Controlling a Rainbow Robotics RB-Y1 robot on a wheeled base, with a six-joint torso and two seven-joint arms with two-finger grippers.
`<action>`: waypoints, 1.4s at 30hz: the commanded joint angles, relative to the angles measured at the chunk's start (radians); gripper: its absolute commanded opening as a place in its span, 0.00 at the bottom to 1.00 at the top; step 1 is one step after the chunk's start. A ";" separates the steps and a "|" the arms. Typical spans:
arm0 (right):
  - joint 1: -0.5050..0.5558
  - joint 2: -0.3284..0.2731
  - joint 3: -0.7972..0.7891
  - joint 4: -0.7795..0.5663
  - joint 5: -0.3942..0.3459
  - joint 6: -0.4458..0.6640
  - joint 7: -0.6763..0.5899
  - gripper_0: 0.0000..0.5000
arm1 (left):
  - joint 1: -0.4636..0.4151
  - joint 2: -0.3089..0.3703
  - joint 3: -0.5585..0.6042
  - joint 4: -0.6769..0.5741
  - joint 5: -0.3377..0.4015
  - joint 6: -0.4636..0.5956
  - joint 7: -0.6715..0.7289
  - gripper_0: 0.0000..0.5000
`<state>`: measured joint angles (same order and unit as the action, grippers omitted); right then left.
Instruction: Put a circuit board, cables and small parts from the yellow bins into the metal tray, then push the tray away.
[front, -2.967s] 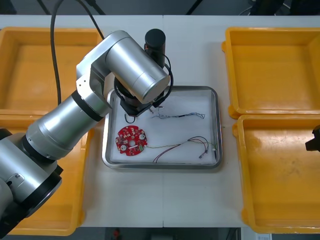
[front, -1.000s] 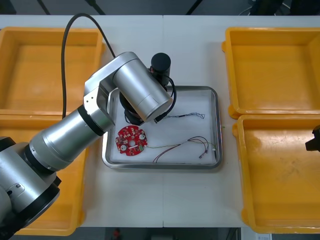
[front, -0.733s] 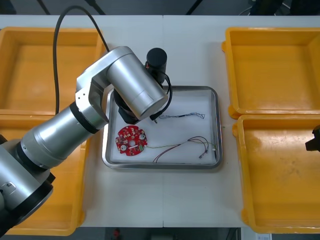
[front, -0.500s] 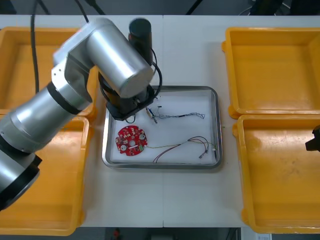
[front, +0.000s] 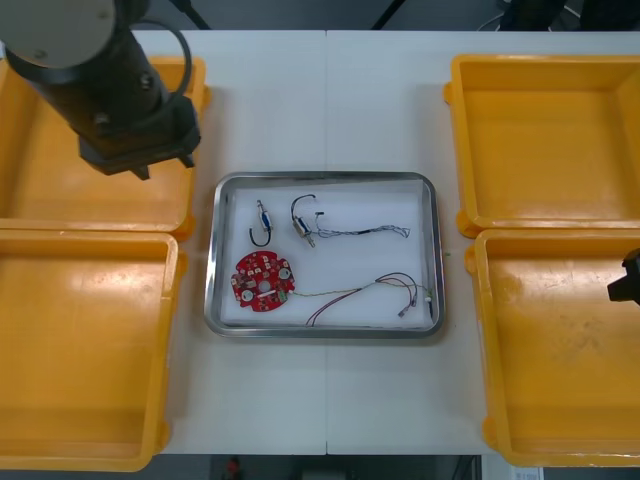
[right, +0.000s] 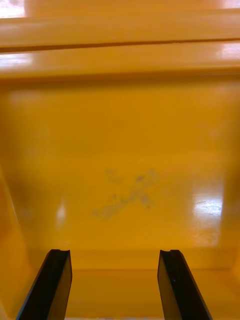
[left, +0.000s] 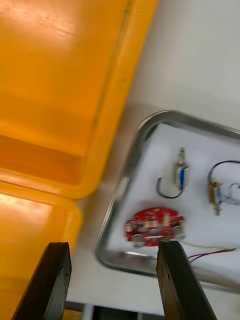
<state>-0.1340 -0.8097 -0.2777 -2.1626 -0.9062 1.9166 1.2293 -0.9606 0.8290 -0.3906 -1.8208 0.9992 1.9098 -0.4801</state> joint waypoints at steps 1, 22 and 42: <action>-0.067 -0.028 0.032 -0.057 -0.022 0.003 -0.022 1.00 | -0.035 0.156 0.024 -0.023 0.101 -0.029 -0.025 1.00; -0.354 -0.032 0.453 -0.121 -0.068 0.001 0.050 1.00 | 0.312 0.489 0.286 -0.069 0.292 -0.123 -0.427 1.00; -0.690 0.046 0.963 -0.052 -0.034 -0.142 0.243 1.00 | 0.965 0.470 0.702 -0.318 0.202 -0.298 -0.454 1.00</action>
<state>-0.7414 -0.8040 0.6172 -2.2391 -0.9645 1.7923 1.3523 -0.0443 1.2688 0.2875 -2.0987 1.2168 1.6366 -0.9245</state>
